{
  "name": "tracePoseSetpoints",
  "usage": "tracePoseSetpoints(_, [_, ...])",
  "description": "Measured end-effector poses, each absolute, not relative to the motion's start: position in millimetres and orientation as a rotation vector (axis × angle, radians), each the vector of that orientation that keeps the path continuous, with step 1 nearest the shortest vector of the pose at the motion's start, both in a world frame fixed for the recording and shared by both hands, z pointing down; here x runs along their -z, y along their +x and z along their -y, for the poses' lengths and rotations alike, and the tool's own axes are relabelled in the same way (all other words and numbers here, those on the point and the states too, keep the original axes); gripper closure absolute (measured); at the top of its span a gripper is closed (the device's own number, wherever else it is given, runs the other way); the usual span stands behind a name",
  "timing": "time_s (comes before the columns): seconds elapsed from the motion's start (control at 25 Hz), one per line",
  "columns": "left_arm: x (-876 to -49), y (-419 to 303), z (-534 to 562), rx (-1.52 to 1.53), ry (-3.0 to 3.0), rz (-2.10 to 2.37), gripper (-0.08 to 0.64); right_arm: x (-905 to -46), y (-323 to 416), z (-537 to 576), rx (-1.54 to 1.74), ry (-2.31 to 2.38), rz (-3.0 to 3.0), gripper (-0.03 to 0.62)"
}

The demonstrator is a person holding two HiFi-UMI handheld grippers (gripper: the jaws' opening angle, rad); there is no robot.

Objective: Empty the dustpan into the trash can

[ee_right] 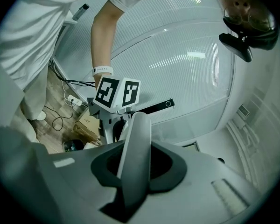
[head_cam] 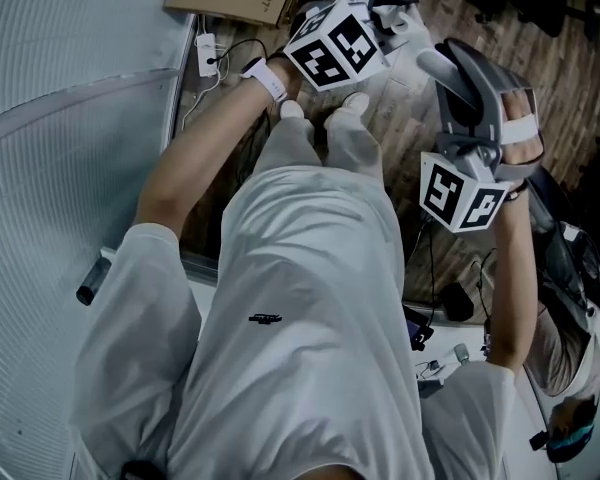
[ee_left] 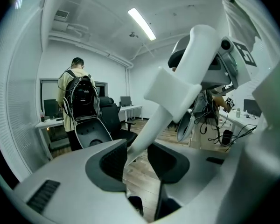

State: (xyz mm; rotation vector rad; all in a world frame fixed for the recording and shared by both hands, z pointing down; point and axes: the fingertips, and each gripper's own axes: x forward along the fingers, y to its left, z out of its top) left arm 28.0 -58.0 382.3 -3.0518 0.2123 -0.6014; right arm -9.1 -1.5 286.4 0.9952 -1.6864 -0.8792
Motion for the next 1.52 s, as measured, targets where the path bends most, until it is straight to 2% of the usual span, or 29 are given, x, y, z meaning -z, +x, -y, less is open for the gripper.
tracePoseSetpoints(0.16, [-385.4, 7.0, 62.7, 0.569, -3.056, -0.232, 0.422, -291.3, -31.8, 3.3, 0.905, 0.98, 1.686, 0.511])
tracePoseSetpoints(0.36, [-382.5, 17.8, 53.6, 0.604, -3.032, -0.238, 0.42, -289.1, -20.1, -6.8, 0.914, 0.961, 1.71, 0.511])
tracePoseSetpoints(0.8, [-483.0, -5.9, 24.6, 0.815, -3.099, -0.256, 0.419, -381.7, -44.0, -28.8, 0.834, 0.802, 1.804, 0.508])
tracePoseSetpoints(1.04, [-489.5, -23.8, 26.6, 0.785, -3.126, -0.285, 0.414, -388.8, -62.9, -28.2, 0.851, 0.789, 1.798, 0.508])
tracePoseSetpoints(1.52, [-468.6, -5.7, 31.5, 0.768, -3.093, -0.262, 0.416, -367.8, -43.8, -23.1, 0.898, 0.805, 1.77, 0.509])
